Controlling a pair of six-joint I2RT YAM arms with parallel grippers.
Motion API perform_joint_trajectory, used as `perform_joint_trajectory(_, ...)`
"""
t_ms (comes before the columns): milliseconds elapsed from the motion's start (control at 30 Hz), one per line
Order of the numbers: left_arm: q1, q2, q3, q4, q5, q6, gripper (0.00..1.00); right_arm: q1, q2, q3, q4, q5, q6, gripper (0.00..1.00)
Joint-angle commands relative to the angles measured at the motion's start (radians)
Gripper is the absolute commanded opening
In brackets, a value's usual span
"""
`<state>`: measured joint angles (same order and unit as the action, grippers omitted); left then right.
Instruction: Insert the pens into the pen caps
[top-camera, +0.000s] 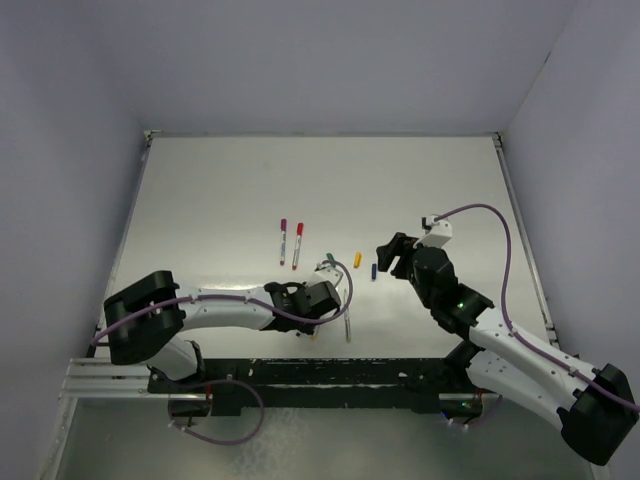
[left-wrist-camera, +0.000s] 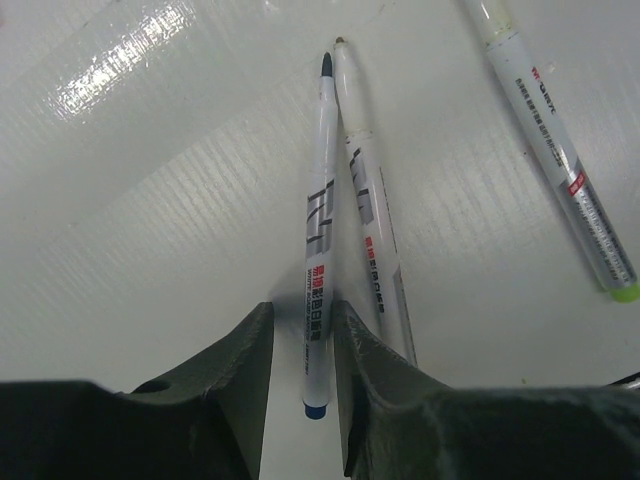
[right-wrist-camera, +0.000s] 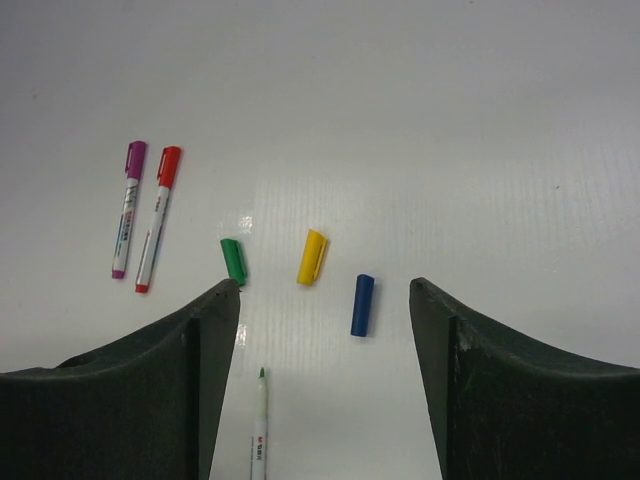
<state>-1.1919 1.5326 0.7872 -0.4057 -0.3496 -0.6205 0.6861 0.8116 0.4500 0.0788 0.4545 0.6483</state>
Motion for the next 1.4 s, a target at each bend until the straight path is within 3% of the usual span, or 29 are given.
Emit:
perform_joint_trajectory(0, -0.004, 0.024, 0.006, 0.031, -0.006, 0.002, 0.33, -0.005, 0.002, 0.018, 0.017, 0.03, 0.013, 0.7)
perform_joint_trajectory(467, -0.003, 0.105, 0.039, -0.053, 0.027, -0.001, 0.24, -0.004, -0.008, 0.026, -0.004, 0.035, 0.016, 0.7)
perform_joint_trajectory(900, -0.002, 0.08, 0.02, -0.132, 0.085, -0.064, 0.29, -0.005, -0.009, 0.027, -0.004, 0.044, 0.019, 0.69)
perform_joint_trajectory(1067, -0.003, 0.085, 0.023, -0.137, 0.105, -0.073, 0.17, -0.004, -0.013, 0.026, -0.005, 0.046, 0.017, 0.69)
perform_joint_trajectory(1167, -0.003, 0.093, 0.019, -0.124, 0.118, -0.074, 0.0, -0.004, -0.01, 0.026, -0.006, 0.05, 0.011, 0.69)
perform_joint_trajectory(1367, -0.003, 0.083, 0.016, -0.13, 0.101, -0.082, 0.0, -0.005, 0.043, 0.06, -0.073, 0.081, 0.002, 0.53)
